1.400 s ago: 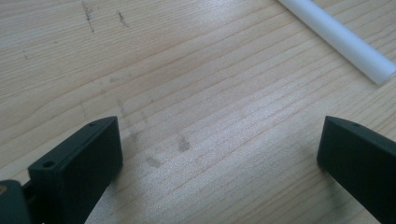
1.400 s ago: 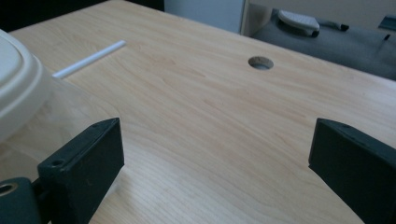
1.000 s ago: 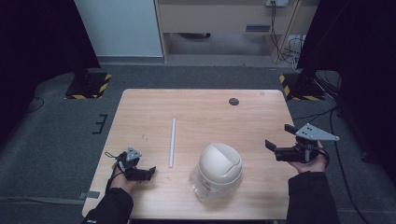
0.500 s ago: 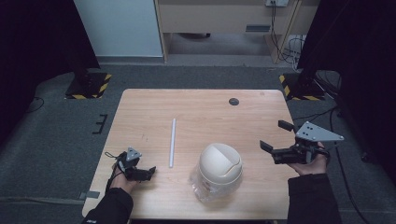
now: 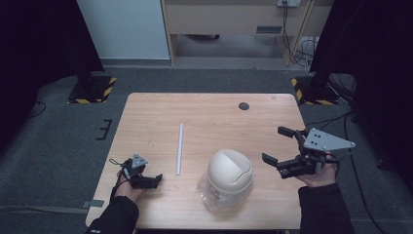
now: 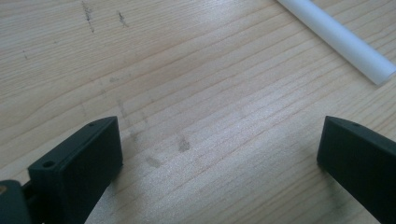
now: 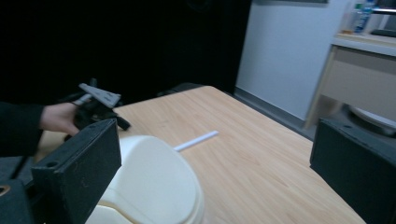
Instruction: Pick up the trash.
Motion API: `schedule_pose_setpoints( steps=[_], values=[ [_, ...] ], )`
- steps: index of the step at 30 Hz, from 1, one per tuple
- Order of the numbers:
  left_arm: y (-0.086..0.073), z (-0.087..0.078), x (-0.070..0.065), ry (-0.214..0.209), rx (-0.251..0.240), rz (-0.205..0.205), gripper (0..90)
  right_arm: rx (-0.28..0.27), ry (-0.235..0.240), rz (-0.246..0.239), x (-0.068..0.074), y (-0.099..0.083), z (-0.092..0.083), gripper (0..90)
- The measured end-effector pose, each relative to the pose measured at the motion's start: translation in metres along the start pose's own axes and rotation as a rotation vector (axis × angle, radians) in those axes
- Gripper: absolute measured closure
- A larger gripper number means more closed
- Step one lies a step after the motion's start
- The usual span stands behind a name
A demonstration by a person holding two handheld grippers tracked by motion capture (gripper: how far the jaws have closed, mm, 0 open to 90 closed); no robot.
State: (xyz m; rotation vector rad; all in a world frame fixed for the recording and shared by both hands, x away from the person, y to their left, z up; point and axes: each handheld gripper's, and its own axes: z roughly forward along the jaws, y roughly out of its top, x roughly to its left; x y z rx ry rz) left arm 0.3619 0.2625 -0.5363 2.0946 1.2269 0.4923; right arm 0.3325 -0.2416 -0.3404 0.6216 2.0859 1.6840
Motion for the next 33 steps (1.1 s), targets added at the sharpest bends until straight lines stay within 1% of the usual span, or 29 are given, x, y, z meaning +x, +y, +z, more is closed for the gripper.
schedule_pose_setpoints(
  steps=[2, 3, 4, 5, 7, 11, 12, 13, 15, 16, 17, 24, 33],
  values=[
    [0.0, 0.0, 0.0, -0.001, 0.0, 0.0, 0.0, -0.001, 0.008, -0.003, 0.001, 0.0, 0.001, 2.3],
    [0.0, 0.0, 0.0, -0.001, 0.0, -0.001, 0.0, 0.004, 0.029, -0.001, 0.002, 0.0, 0.002, 2.4],
    [0.0, 0.0, 0.0, -0.001, 0.0, -0.001, 0.0, 0.004, 0.029, -0.001, 0.002, 0.0, 0.002, 2.4],
    [0.0, 0.0, 0.0, -0.001, 0.0, 0.0, 0.0, 0.01, 0.046, 0.001, 0.004, -0.001, 0.005, 2.4],
    [0.0, 0.0, 0.0, -0.001, 0.0, -0.001, 0.0, 0.02, 0.066, 0.001, 0.005, -0.003, 0.007, 2.6],
    [0.0, 0.0, 0.0, -0.001, 0.0, -0.001, 0.0, 0.042, 0.087, 0.005, 0.006, -0.006, 0.013, 2.9],
    [0.0, 0.0, 0.0, -0.001, 0.0, -0.001, 0.0, 0.065, 0.101, 0.007, 0.008, -0.009, 0.016, 3.0],
    [0.0, 0.0, 0.0, -0.001, 0.0, -0.001, 0.0, 0.07, 0.104, 0.001, 0.009, -0.011, 0.019, 3.0],
    [0.0, 0.0, 0.0, -0.001, 0.0, -0.001, 0.0, 0.076, 0.131, 0.014, 0.01, -0.014, 0.022, 3.1],
    [0.0, 0.0, 0.0, -0.001, 0.0, -0.001, 0.0, 0.076, 0.131, 0.014, 0.01, -0.014, 0.022, 3.1],
    [0.0, 0.0, 0.0, -0.001, 0.0, -0.001, 0.0, 0.093, 0.147, 0.024, 0.011, -0.017, 0.026, 3.1],
    [0.0, 0.0, 0.0, -0.002, -0.001, -0.001, 0.0, 0.135, 0.202, 0.015, 0.017, -0.025, 0.035, 3.2],
    [0.0, 0.0, 0.0, -0.001, -0.001, -0.002, 0.0, 0.197, 0.258, 0.018, 0.026, -0.038, 0.051, 3.7]
  ],
)
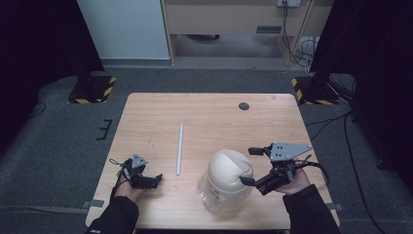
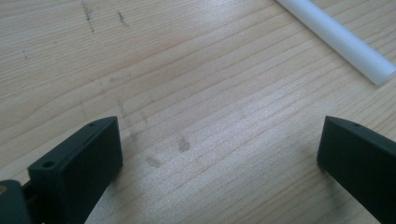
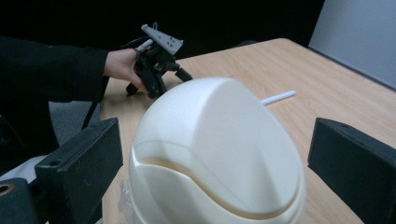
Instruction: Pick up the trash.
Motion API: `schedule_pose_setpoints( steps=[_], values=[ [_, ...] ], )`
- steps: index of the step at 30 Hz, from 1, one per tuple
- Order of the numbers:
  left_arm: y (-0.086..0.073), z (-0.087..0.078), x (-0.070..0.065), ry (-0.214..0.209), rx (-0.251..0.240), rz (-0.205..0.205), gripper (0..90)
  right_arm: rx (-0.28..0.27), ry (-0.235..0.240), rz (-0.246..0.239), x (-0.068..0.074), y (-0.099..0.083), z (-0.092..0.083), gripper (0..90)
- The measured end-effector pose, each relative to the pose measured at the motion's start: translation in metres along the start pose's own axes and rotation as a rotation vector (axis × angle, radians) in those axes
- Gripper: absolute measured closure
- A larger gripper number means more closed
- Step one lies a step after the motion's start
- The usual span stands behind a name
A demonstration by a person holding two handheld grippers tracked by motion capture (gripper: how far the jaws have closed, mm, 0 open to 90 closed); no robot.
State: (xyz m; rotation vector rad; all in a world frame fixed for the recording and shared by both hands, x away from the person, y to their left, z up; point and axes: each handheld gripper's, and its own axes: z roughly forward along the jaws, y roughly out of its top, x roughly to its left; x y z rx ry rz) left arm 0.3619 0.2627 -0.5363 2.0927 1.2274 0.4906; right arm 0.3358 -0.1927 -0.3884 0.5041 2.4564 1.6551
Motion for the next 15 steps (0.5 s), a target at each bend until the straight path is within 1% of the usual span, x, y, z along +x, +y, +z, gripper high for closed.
schedule_pose_setpoints(
  steps=[8, 10, 15],
  values=[
    [0.0, 0.0, 0.0, 0.0, 0.001, 0.001, 0.0, 0.076, 0.055, 0.0, 0.004, -0.008, 0.016, 4.4],
    [0.0, 0.0, 0.0, 0.0, 0.0, 0.001, 0.0, 0.081, 0.057, -0.001, 0.004, -0.009, 0.017, 4.4],
    [0.0, 0.0, 0.0, 0.0, 0.001, 0.001, 0.0, 0.118, 0.079, 0.004, 0.005, -0.012, 0.022, 4.7]
  ],
)
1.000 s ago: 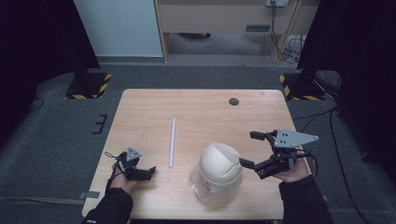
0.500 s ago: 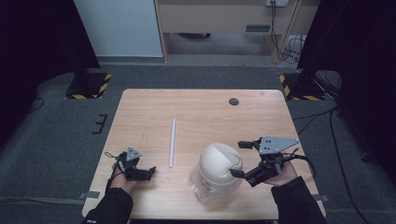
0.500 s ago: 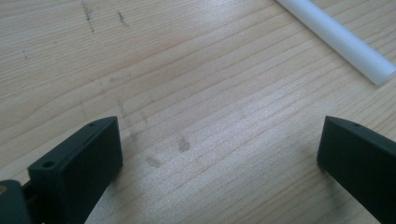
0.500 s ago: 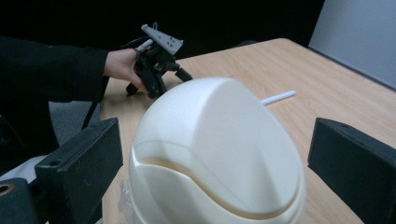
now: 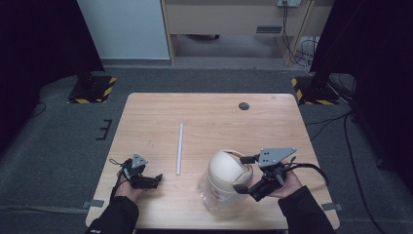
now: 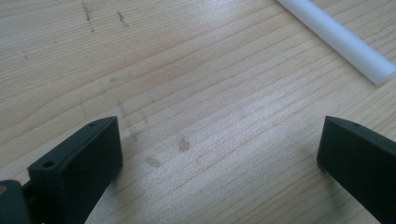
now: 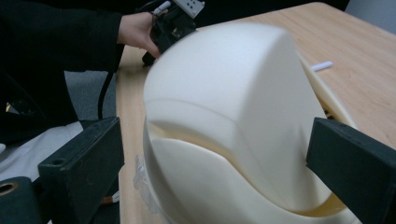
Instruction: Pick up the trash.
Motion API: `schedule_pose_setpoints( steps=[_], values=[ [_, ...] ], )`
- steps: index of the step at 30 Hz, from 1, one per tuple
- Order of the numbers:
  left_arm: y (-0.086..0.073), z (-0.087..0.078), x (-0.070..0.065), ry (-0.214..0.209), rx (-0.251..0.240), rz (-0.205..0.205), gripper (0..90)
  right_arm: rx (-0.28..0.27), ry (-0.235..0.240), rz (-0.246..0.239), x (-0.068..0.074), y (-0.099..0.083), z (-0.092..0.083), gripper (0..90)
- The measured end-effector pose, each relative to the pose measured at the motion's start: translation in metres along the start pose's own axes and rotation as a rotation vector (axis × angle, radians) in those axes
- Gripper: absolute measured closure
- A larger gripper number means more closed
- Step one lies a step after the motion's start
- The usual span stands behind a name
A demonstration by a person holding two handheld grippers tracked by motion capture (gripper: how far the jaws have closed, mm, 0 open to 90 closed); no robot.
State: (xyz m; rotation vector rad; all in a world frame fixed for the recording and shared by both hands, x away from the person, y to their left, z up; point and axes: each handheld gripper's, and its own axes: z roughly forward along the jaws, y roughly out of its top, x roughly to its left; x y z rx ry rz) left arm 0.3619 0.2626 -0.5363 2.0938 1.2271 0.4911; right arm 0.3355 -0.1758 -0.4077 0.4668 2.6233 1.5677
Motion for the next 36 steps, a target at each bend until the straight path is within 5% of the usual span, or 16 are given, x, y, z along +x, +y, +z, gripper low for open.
schedule_pose_setpoints(
  steps=[20, 28, 36],
  values=[
    [0.0, 0.0, 0.0, 0.003, 0.001, 0.002, 0.0, 0.041, 0.031, 0.027, 0.001, -0.003, 0.011, 7.9],
    [0.002, 0.0, -0.001, 0.007, 0.014, -0.005, 0.0, -0.049, -0.009, 0.052, -0.005, 0.002, -0.011, 8.7],
    [0.008, -0.007, 0.0, 0.008, 0.051, -0.051, 16.5, -0.168, -0.131, 0.11, -0.018, 0.001, -0.043, 7.4]
  ],
)
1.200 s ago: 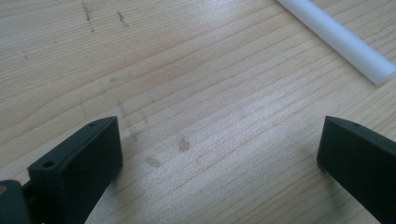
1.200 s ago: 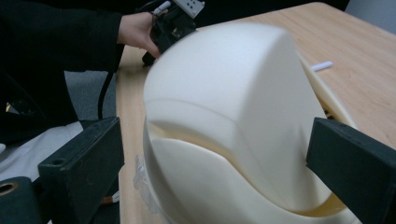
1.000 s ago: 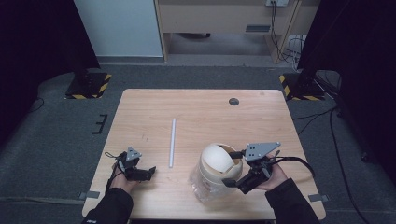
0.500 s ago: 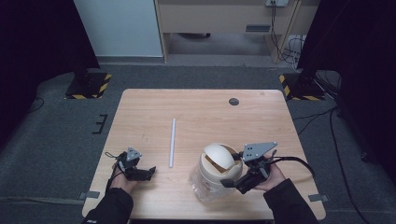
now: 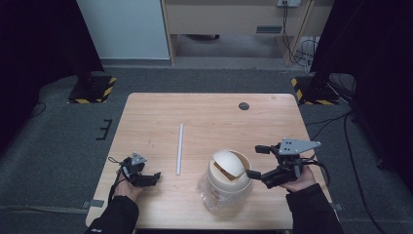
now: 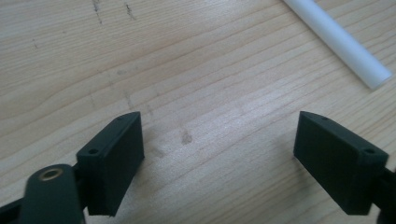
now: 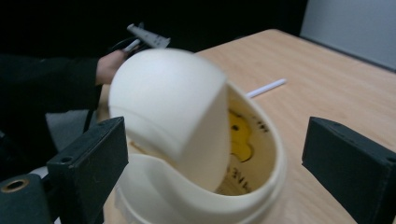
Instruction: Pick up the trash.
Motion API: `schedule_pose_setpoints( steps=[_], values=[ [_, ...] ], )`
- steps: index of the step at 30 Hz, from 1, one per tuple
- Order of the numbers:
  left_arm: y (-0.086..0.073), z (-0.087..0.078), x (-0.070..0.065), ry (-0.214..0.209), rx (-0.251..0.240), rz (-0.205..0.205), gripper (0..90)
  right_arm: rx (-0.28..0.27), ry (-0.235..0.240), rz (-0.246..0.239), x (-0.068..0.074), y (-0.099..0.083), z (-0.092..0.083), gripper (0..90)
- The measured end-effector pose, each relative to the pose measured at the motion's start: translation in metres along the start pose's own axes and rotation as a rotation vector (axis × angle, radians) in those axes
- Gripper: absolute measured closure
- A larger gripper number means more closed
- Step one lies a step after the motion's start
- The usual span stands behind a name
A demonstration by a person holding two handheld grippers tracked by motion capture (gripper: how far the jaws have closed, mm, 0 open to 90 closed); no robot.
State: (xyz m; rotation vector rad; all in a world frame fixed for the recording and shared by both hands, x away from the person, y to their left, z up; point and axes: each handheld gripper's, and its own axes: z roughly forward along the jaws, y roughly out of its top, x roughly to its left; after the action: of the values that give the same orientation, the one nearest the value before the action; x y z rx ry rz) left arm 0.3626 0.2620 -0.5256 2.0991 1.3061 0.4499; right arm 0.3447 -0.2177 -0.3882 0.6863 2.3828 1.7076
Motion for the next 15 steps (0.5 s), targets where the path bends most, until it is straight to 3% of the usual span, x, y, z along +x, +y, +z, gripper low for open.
schedule_pose_setpoints(
  steps=[3, 7, 11, 12, 15],
  values=[
    [0.003, -0.003, -0.002, -0.029, -0.003, -0.033, 19.2, -0.03, -0.044, 0.018, -0.007, -0.002, -0.008, 7.5],
    [0.007, -0.007, -0.006, -0.036, -0.036, -0.015, 19.4, -0.029, -0.123, 0.048, -0.017, -0.009, -0.013, 7.4],
    [0.013, -0.01, -0.01, -0.052, -0.075, -0.024, 19.3, 0.014, -0.2, 0.073, -0.027, -0.02, -0.014, 7.5],
    [0.013, -0.01, -0.01, -0.052, -0.075, -0.024, 19.3, 0.014, -0.2, 0.073, -0.027, -0.02, -0.014, 7.5],
    [0.019, -0.014, -0.016, -0.054, -0.123, -0.009, 19.3, 0.053, -0.257, 0.094, -0.037, -0.031, -0.015, 7.5]
  ],
)
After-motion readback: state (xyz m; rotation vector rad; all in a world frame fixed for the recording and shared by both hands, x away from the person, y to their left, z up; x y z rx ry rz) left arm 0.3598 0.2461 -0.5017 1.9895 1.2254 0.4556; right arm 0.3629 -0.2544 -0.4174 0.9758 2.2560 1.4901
